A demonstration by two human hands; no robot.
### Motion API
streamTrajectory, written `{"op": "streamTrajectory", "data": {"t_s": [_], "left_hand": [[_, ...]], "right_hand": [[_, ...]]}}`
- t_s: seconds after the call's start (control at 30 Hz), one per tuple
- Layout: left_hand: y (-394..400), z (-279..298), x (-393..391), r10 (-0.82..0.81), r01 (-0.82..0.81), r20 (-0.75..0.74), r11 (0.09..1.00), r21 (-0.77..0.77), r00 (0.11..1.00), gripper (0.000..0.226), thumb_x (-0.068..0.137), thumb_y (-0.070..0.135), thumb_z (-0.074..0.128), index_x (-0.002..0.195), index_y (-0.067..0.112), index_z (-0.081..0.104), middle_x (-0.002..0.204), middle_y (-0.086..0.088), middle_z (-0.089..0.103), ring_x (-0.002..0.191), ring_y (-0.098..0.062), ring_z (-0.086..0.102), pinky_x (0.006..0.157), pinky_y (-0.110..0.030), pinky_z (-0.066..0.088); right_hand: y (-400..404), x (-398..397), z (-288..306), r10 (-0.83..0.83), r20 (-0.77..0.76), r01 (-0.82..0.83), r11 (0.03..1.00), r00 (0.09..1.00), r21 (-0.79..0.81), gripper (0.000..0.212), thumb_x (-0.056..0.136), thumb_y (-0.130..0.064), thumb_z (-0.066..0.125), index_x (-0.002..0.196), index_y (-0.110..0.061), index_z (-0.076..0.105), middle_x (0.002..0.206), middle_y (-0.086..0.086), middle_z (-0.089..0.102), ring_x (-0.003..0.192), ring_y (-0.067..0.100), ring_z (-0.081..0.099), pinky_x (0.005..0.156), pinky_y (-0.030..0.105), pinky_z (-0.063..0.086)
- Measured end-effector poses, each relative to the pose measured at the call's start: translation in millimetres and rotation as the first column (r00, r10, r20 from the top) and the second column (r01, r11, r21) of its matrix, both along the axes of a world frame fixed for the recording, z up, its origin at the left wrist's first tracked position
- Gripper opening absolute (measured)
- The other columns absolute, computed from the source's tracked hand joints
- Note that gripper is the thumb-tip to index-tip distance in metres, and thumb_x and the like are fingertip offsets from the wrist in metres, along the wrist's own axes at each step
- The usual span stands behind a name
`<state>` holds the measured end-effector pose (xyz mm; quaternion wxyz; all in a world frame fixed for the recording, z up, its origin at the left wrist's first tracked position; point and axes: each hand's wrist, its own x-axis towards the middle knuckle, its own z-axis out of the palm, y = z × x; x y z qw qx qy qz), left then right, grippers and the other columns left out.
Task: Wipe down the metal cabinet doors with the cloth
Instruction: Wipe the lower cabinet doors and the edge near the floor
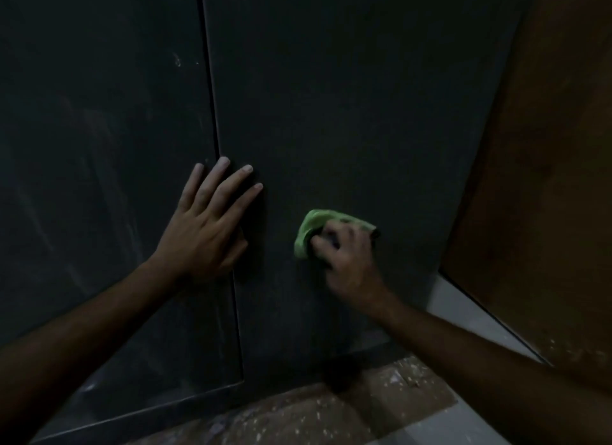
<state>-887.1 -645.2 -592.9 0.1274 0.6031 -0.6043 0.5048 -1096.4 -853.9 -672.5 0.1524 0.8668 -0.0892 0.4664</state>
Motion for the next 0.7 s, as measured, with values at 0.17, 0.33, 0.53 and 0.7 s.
{"op": "streamTrajectory", "data": {"t_s": [0.17,0.33,0.53,0.7], "left_hand": [[7,7,0,-0.013,0.012,0.011,0.999,0.038,1.0,0.072,0.091,0.034,0.05,0.158,0.009,0.04,0.167,-0.02,0.031,0.159,-0.041,0.017,0.13,-0.06,0.009],[22,6,9,-0.007,0.007,0.003,0.999,0.049,1.0,0.06,0.101,0.03,0.044,0.157,0.007,0.044,0.167,-0.019,0.033,0.158,-0.04,0.023,0.13,-0.059,0.013],[26,6,9,-0.003,0.002,0.006,0.998,0.068,1.0,0.06,0.102,0.027,0.043,0.158,0.006,0.043,0.169,-0.018,0.032,0.158,-0.039,0.024,0.13,-0.057,0.015],[31,9,12,-0.021,0.021,0.0,0.994,0.104,1.0,0.057,0.108,0.03,0.036,0.159,0.006,0.04,0.17,-0.016,0.03,0.16,-0.036,0.022,0.13,-0.056,0.017]], "right_hand": [[-6,-29,-22,-0.027,-0.461,-0.134,0.94,0.887,-0.313,0.033,0.067,-0.022,0.076,0.099,-0.028,0.075,0.116,0.005,0.07,0.089,0.031,0.065,0.075,0.039,0.051],[14,14,33,-0.018,0.1,0.009,0.996,0.995,0.084,0.048,0.067,-0.009,0.061,0.113,-0.023,0.064,0.122,0.008,0.052,0.101,0.036,0.052,0.088,0.046,0.043],[73,27,-22,0.103,-0.543,-0.284,0.923,0.833,-0.26,0.026,0.081,-0.024,0.064,0.103,-0.03,0.076,0.127,0.001,0.066,0.103,0.028,0.062,0.082,0.037,0.049],[74,50,29,0.118,-0.004,-0.116,0.984,0.993,0.132,0.04,0.066,-0.01,0.07,0.104,-0.021,0.072,0.115,0.006,0.06,0.102,0.032,0.053,0.085,0.042,0.043]]}}
